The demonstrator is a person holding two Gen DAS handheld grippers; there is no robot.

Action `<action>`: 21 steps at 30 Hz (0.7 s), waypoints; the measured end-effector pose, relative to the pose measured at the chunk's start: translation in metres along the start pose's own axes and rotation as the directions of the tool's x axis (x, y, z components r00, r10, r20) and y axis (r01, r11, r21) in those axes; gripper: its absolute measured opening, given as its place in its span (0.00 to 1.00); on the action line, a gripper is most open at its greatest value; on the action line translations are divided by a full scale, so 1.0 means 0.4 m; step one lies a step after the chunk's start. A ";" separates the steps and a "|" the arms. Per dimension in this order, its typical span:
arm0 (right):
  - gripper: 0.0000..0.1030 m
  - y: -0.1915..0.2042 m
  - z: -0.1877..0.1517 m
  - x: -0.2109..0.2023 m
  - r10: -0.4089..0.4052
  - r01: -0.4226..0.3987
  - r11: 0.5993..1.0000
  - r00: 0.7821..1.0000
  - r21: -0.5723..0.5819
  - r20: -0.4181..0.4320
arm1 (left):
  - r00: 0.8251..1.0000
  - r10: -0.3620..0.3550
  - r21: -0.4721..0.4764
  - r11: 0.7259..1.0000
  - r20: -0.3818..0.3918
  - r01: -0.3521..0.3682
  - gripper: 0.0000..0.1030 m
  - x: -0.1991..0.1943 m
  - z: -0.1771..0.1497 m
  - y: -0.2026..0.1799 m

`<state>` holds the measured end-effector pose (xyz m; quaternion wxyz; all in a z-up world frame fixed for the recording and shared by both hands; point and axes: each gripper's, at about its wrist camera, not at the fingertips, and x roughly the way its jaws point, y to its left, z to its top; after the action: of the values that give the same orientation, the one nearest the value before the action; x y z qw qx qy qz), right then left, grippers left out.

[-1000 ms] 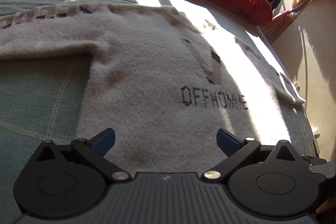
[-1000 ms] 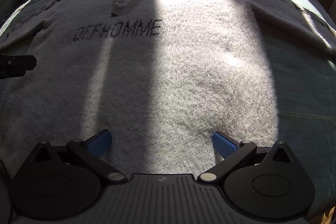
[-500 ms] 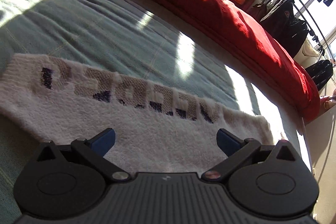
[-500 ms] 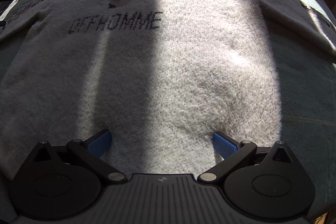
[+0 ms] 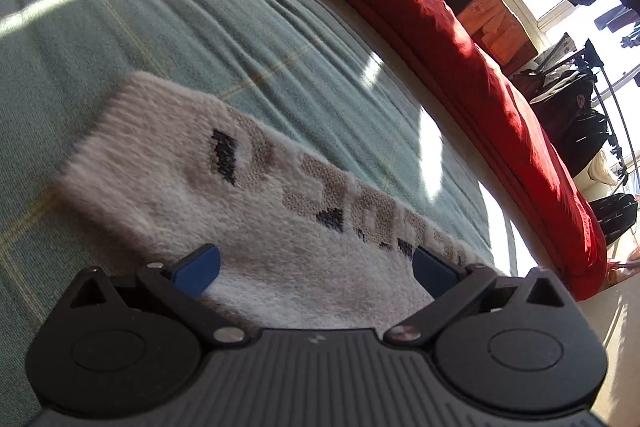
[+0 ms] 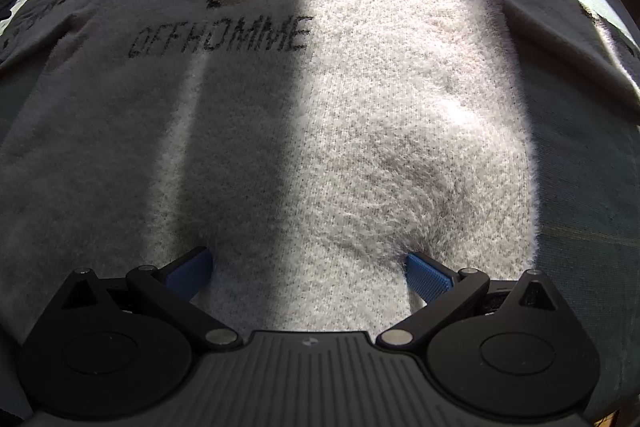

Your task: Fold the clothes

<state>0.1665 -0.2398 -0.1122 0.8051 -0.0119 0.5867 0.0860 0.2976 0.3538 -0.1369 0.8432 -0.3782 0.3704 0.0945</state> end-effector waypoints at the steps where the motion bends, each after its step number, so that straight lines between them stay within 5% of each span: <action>1: 1.00 0.000 0.000 0.000 0.000 0.000 1.000 1.000 0.000 -0.001 | 1.000 0.017 -0.006 1.000 0.014 -0.017 0.99 -0.010 0.006 0.006; 4: 1.00 0.001 0.000 0.001 -0.001 0.001 1.000 1.000 -0.003 -0.004 | 0.998 0.055 -0.030 0.998 0.043 -0.054 0.99 -0.037 0.022 0.011; 8: 1.00 0.004 0.004 0.004 -0.010 0.010 1.000 1.000 -0.006 -0.013 | 0.998 -0.036 -0.012 0.999 0.043 0.037 0.99 -0.035 0.028 -0.027; 14: 1.00 0.011 0.001 0.002 -0.022 0.022 1.000 1.000 -0.004 -0.010 | 0.998 -0.062 0.044 0.997 -0.012 0.062 0.99 0.029 -0.002 -0.079; 21: 1.00 0.012 -0.006 -0.002 -0.024 0.024 1.000 1.000 -0.004 -0.008 | 0.999 -0.038 0.000 0.999 0.031 0.038 0.99 -0.007 -0.005 0.025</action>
<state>0.1633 -0.2353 -0.1117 0.8036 -0.0209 0.5897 0.0775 0.2901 0.3595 -0.1416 0.8503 -0.3838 0.3499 0.0845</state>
